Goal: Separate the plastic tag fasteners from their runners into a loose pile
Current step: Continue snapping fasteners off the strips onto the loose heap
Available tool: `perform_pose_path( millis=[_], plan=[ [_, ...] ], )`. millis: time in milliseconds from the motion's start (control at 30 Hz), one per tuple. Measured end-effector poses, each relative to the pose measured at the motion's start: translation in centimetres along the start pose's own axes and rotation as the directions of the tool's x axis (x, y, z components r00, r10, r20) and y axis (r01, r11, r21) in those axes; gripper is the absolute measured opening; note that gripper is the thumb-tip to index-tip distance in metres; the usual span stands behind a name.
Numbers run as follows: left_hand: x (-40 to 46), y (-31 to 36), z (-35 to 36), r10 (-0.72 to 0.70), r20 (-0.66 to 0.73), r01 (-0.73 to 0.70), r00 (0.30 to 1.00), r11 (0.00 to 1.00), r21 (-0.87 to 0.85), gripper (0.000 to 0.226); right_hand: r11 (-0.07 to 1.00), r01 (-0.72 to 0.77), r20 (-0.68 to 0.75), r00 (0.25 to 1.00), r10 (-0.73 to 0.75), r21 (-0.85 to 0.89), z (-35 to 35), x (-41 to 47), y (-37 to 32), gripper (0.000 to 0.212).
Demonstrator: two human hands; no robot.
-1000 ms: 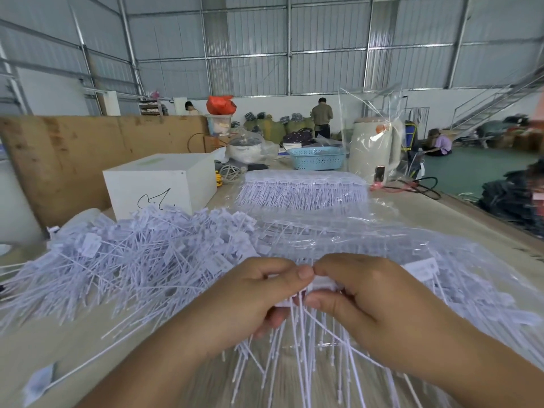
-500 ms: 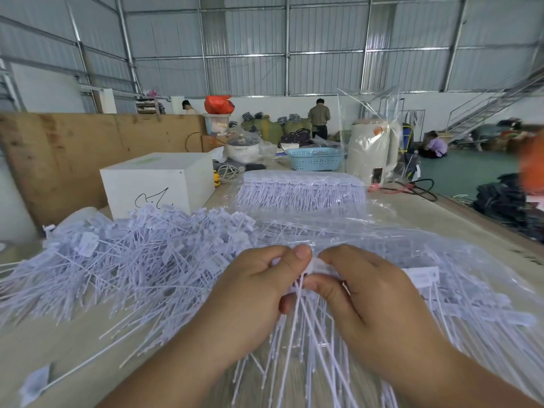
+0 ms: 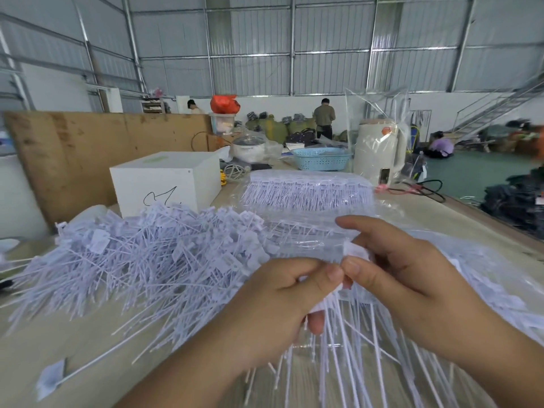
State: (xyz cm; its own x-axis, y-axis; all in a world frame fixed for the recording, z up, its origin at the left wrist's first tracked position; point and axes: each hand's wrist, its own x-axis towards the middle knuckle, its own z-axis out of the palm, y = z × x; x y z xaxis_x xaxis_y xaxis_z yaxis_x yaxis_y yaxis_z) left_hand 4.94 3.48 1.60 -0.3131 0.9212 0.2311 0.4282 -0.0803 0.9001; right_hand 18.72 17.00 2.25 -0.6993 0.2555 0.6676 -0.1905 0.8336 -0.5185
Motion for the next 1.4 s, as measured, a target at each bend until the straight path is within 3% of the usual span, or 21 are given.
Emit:
perform_pose_path(
  millis=[200, 433, 567, 633, 700, 767, 900, 1033, 1167, 1267, 1400],
  plan=[
    [0.4, 0.0, -0.4, 0.004, -0.083, -0.008, 0.997, 0.998, -0.055, 0.029, 0.995, 0.03, 0.127, 0.992, -0.018, -0.092, 0.9, -0.4, -0.8, 0.06],
    [0.1, 0.0, 0.0, -0.013, -0.114, 0.001, 0.993, 0.995, -0.1, 0.034, 0.991, 0.033, 0.113, 0.993, -0.019, -0.129, 2.0, -0.4, -0.7, 0.057],
    [0.2, 0.2, 0.1, 0.033, -0.11, -0.033, 0.993, 0.999, 0.007, 0.01, 0.995, 0.008, 0.141, 0.99, 0.006, -0.1, 2.3, -0.4, -0.7, 0.044],
    [0.3, 0.3, -0.2, 0.019, -0.132, -0.017, 0.991, 1.0, 0.01, 0.011, 0.969, 0.034, 0.16, 0.987, 0.006, -0.246, 2.3, -0.3, -1.0, 0.039],
    [0.6, 0.3, -1.1, 0.016, -0.186, -0.013, 0.982, 1.0, 0.022, 0.014, 0.862, 0.075, 0.162, 0.987, 0.008, -0.502, 1.7, 0.0, -0.8, 0.057],
    [0.8, 0.1, -2.1, -0.004, -0.24, 0.01, 0.971, 1.0, 0.021, 0.016, 0.782, 0.004, 0.176, 0.975, 0.136, -0.624, 0.7, 0.2, -0.5, 0.063],
    [0.8, -0.3, -2.4, -0.055, -0.148, 0.058, 0.988, 0.998, 0.02, 0.014, 0.854, 0.028, 0.221, 0.97, 0.102, -0.52, -0.2, 0.4, 0.1, 0.042],
    [0.6, -0.2, -2.1, -0.012, -0.083, 0.011, 0.996, 1.0, -0.01, 0.016, 0.896, 0.049, 0.279, 0.956, 0.085, -0.441, -0.2, 0.1, -0.4, 0.045],
    [0.7, -0.2, -2.2, -0.009, -0.021, 0.01, 1.0, 1.0, 0.011, 0.016, 0.946, 0.057, 0.374, 0.925, 0.071, -0.32, -0.1, 0.3, -0.4, 0.019],
    [0.7, -0.1, -2.0, -0.016, -0.081, 0.016, 0.997, 1.0, 0.0, 0.015, 0.921, 0.075, 0.262, 0.965, 0.03, -0.382, 0.3, 0.2, -0.3, 0.022],
    [0.8, 0.1, -1.1, 0.016, -0.19, -0.041, 0.982, 0.991, -0.128, 0.02, 0.896, 0.072, -0.029, 0.995, -0.094, -0.438, 1.2, 0.0, -0.9, 0.02]
  ],
)
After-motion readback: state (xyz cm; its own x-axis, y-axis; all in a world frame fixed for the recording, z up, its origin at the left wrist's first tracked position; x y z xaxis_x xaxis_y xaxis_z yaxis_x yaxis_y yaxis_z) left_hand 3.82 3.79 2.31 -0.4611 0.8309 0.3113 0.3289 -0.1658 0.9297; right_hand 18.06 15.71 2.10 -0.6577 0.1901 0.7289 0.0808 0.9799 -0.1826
